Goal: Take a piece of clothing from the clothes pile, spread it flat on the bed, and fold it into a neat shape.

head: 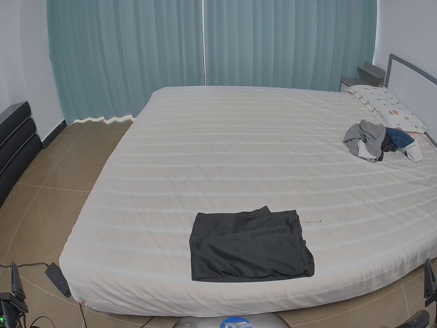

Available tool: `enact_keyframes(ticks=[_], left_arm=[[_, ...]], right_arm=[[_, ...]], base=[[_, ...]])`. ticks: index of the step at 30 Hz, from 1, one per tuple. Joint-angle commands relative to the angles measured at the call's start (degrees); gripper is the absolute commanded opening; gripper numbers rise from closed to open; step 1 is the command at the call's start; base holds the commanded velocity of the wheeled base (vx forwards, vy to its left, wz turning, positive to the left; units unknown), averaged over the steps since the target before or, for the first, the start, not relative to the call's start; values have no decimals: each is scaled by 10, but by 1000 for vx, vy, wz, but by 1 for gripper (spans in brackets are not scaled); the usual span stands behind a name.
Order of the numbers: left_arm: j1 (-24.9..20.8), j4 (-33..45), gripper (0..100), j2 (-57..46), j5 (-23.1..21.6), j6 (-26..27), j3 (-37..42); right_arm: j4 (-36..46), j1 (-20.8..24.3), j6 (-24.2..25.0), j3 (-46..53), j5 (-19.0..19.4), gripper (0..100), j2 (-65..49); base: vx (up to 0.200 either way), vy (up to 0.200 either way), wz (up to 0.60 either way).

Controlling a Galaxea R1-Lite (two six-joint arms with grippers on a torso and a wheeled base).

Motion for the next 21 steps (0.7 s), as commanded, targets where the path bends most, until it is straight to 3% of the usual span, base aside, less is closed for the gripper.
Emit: enact_keyframes(ticks=[1, 4, 10, 16, 21], left_arm=[[0, -10, 100, -3, -80, -6, 11], [0, -8, 100, -3, -105, -6, 11], [0, -4, 100, -3, -190, 1, 11], [0, 37, 100, -2, -309, 3, 10], [0, 32, 100, -3, -307, 17, 10]], right_arm=[[-53, -1, -8, 81, 82, 100, -12], [-53, -1, 11, 81, 106, 100, -11], [28, -1, 56, 68, 56, 100, -10], [-12, -1, 53, 82, 62, 100, -11], [-12, -1, 52, 82, 64, 100, -11]], base=[[0, 0, 0], [0, 0, 0], [0, 0, 0], [0, 0, 0], [0, 0, 0]])
